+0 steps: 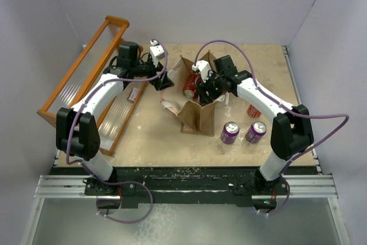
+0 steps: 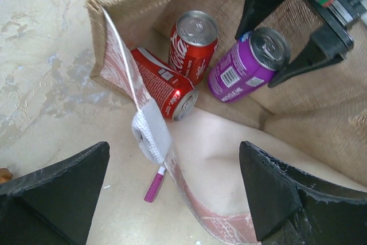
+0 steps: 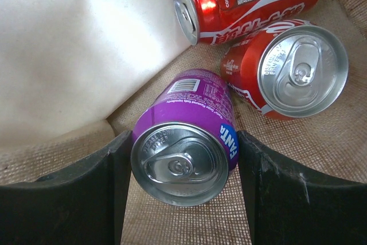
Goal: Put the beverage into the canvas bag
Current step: Place the drink in the canvas bag.
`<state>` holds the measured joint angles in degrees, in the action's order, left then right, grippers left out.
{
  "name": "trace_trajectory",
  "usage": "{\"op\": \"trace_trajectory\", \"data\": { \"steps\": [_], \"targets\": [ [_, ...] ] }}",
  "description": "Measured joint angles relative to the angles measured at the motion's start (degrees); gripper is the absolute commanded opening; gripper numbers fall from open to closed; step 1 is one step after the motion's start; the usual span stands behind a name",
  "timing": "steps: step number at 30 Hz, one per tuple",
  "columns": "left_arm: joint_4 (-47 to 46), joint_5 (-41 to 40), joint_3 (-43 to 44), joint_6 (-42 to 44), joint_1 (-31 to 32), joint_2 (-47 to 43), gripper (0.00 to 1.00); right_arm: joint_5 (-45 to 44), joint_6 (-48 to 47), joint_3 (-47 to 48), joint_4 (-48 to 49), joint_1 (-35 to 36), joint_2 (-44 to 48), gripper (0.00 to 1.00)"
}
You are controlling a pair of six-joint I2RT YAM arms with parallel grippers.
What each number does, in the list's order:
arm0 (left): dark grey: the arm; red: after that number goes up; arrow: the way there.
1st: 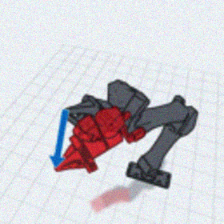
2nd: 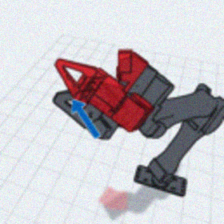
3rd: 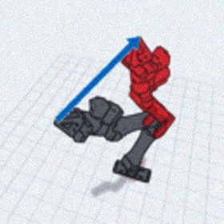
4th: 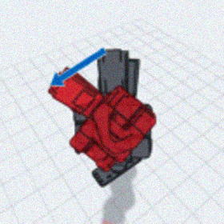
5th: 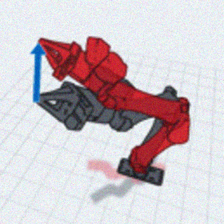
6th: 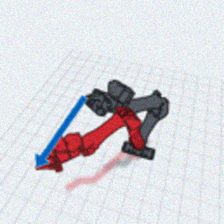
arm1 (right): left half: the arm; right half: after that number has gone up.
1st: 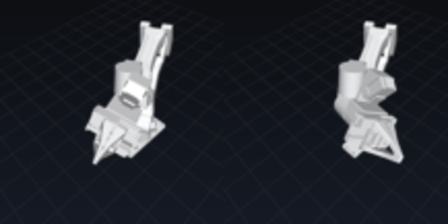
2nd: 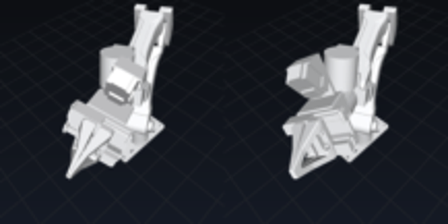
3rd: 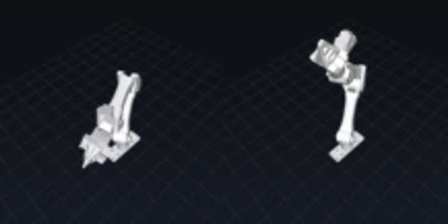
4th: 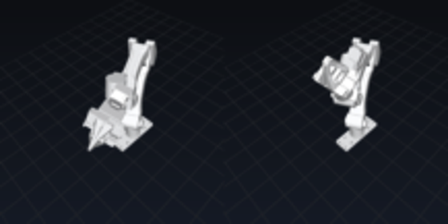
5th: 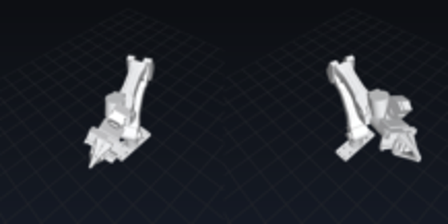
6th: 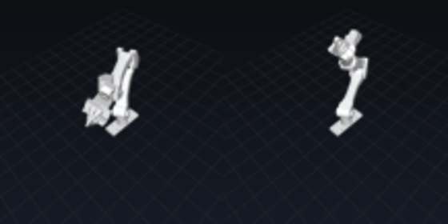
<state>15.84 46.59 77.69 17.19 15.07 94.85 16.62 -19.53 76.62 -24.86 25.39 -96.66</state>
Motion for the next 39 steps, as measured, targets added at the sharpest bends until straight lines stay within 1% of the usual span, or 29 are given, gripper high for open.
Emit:
{"op": "trace_trajectory", "data": {
  "steps": [4, 8, 10, 12, 14, 18, 21, 25, 27, 29, 33, 36, 39],
  "targets": [
    [-0.2, 1.7, -4.2, 4.3, 0.0, -2.9, 0.99, -0.7, 0.1, -1.5, 1.6, 0.1, -0.1, 0.0],
    [-0.2, 3.1, -5.3, 7.4, 0.0, -4.5, 0.99, -0.7, 1.0, -0.9, 2.1, 0.1, -1.5, 0.0],
    [-0.3, 3.4, -5.3, 8.1, 0.1, -4.8, 0.99, -0.7, 1.2, -0.4, 2.2, 0.2, -3.1, 0.04],
    [-0.3, 3.5, -5.3, 8.9, 0.1, -4.8, 1.0, -0.5, 1.3, 0.4, 2.4, 0.2, -4.5, 0.11],
    [-0.3, 3.5, -5.3, 9.3, 0.1, -4.8, 1.0, -0.5, 1.6, 1.9, 2.1, 0.3, -5.9, 0.21],
    [-0.5, 3.6, -5.3, 9.4, 0.1, -4.8, 1.0, -0.5, 2.2, 3.5, 1.7, 0.3, -7.2, 0.44],
    [-1.3, 3.6, -5.2, 9.1, 0.1, -4.8, 1.0, -0.5, 2.2, 4.4, 0.8, 0.3, -7.7, 0.56],
    [-1.7, 3.6, -5.2, 8.9, 0.1, -4.8, 0.99, -0.6, 2.1, 6.3, -1.3, 0.3, -8.8, 0.81],
    [-1.6, 3.6, -5.2, 9.0, 0.1, -4.8, 0.99, -1.0, 1.9, 7.3, -2.6, 0.3, -9.2, 0.87],
    [-1.7, 3.6, -5.1, 9.0, 0.1, -4.8, 0.99, -2.1, 1.9, 8.1, -3.6, 0.3, -9.2, 0.91],
    [-1.8, 3.6, -4.9, 9.0, 0.1, -4.8, 0.99, -3.3, 1.7, 10.3, -5.5, 0.2, -9.2, 0.94],
    [-2.4, 3.6, -4.7, 9.0, 0.1, -4.8, 0.99, -3.9, 1.7, 12.3, -6.8, 0.1, -9.2, 0.94],
    [-2.9, 3.7, -4.7, 9.0, 0.1, -4.8, 1.0, -4.3, 1.7, 14.5, -7.9, 0.1, -9.1, 0.9]
  ]
}}
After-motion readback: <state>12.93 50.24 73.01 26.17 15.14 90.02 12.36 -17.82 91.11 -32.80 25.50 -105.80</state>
